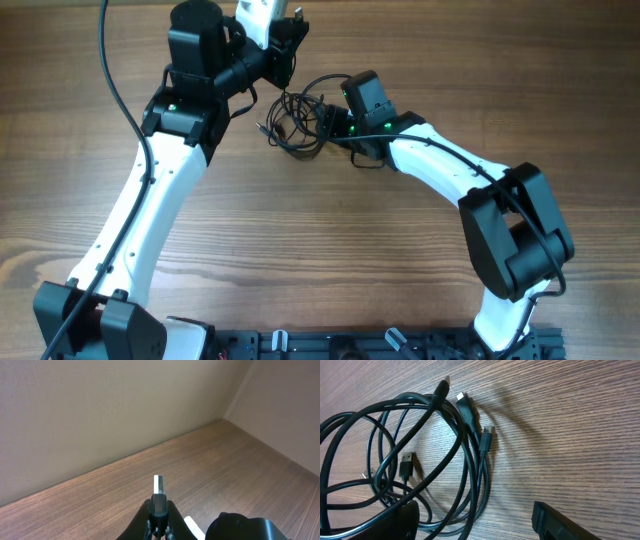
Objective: Untangle cables
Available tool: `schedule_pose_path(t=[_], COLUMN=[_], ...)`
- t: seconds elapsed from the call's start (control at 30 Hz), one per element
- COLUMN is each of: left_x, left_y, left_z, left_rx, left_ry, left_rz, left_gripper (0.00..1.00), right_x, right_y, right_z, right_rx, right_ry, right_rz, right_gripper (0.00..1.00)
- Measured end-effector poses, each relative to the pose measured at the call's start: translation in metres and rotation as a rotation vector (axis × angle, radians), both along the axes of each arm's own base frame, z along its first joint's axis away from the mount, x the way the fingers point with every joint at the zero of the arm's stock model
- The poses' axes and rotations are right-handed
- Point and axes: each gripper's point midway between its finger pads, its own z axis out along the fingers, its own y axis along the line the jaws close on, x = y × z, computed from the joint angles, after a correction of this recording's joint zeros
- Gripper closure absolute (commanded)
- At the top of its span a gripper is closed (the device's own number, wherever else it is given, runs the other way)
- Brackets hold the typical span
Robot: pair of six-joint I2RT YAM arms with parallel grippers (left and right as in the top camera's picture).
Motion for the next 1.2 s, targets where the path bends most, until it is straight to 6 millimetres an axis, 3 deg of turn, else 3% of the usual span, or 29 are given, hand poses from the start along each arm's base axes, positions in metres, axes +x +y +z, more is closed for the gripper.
schedule_pose_path(t=[0.37, 0.47, 0.53, 0.57, 0.6, 0.83, 1.0, 1.1, 1.2], left_x=[0.0, 0.0, 0.0, 0.0, 0.0, -0.002, -0.007, -0.01, -0.013], left_y=[0.0, 0.0, 0.0, 0.0, 0.0, 0.001, 0.002, 0.006, 0.012], left_z=[0.0, 0.0, 0.0, 0.0, 0.0, -0.007, -0.021, -0.033, -0.046], left_rx=[0.0, 0.0, 0.0, 0.0, 0.0, 0.008, 0.045, 0.084, 0.13], left_ry=[0.0, 0.0, 0.0, 0.0, 0.0, 0.031, 0.076, 0.112, 0.152], left_rz=[0.0, 0.0, 0.0, 0.0, 0.0, 0.0, -0.007, 0.002, 0.02], left_gripper=[0.92, 0.92, 0.92, 0.92, 0.92, 0.9, 0.86, 0.88, 0.9], right_x=[0.002, 0.002, -0.002, -0.003, -0.004, -0.012, -0.022, -0.018, -0.016], right_y=[0.002, 0.005, 0.01, 0.013, 0.015, 0.011, -0.011, -0.037, -0.065], right_z=[0.002, 0.003, 0.003, 0.003, 0.003, -0.004, -0.006, 0.024, 0.072], right_rx=[0.051, 0.06, 0.061, 0.063, 0.065, 0.046, -0.028, -0.071, -0.1], right_ry=[0.033, 0.033, 0.035, 0.037, 0.038, 0.08, 0.12, 0.065, -0.029], right_rz=[-0.083, -0.105, -0.104, -0.103, -0.104, -0.119, -0.124, -0.148, -0.171], right_gripper=[0.35, 0.42, 0.59, 0.85, 0.96, 0.96, 0.96, 0.96, 0.96])
